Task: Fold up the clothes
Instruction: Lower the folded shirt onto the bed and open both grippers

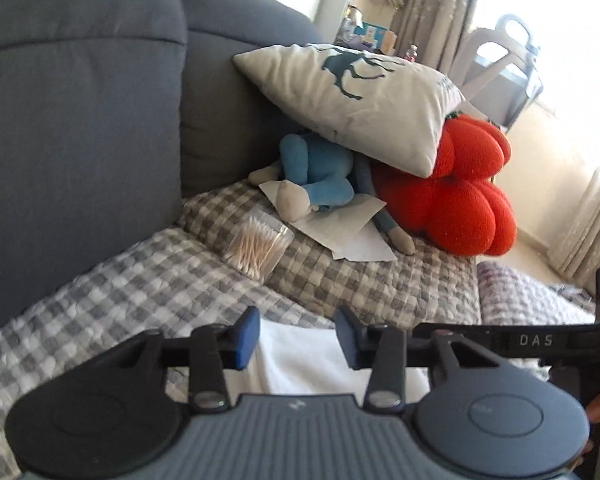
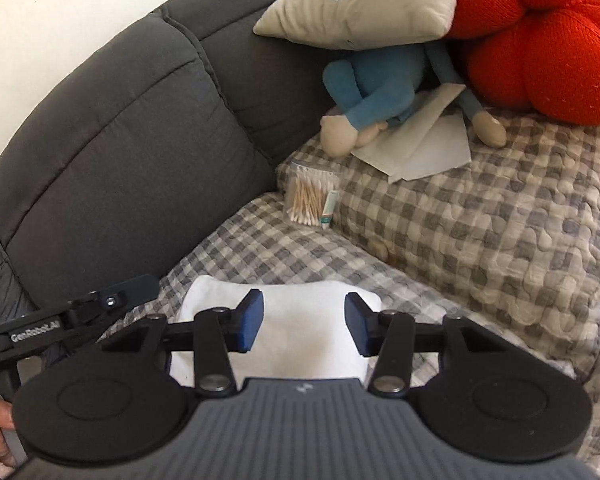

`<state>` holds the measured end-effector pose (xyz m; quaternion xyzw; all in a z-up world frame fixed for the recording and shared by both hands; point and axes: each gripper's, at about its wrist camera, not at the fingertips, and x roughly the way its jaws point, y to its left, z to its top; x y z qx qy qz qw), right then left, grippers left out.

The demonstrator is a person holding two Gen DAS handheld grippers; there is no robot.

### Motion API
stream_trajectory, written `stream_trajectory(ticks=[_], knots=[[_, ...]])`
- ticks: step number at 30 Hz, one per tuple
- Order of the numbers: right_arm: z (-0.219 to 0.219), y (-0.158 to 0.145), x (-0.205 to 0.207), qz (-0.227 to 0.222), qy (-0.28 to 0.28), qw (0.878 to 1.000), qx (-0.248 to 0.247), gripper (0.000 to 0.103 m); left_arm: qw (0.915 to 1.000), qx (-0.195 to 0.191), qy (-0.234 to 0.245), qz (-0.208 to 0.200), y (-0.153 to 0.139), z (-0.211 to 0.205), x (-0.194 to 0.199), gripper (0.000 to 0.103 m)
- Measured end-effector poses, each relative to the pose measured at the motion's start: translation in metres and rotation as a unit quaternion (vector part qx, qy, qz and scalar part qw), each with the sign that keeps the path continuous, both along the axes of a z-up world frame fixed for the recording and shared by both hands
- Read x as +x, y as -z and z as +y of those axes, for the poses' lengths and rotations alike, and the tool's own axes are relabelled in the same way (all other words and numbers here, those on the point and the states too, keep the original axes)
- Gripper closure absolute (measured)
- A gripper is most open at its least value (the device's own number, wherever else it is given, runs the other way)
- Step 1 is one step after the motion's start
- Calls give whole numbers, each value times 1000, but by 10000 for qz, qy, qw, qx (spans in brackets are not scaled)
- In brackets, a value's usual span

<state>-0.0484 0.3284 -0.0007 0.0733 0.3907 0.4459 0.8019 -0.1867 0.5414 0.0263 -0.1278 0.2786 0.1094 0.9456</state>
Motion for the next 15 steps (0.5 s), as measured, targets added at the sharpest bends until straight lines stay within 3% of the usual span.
stream_trajectory(ticks=[2,5,11,15], knots=[[8,6,1,-12,-36,10000,-6,57,9992,345,47,190,13,-4,10,71],[15,19,5,29,15,9999,-146,60,9977,405,-46,542,37,-1,19,78],[21,33,15,-33,70,9977,-680,60,9966,-53,-449,695,54,17,25,77],[11,27,6,-59,30,9978,-663,59,9954,-20,-529,804,42,10,21,73]])
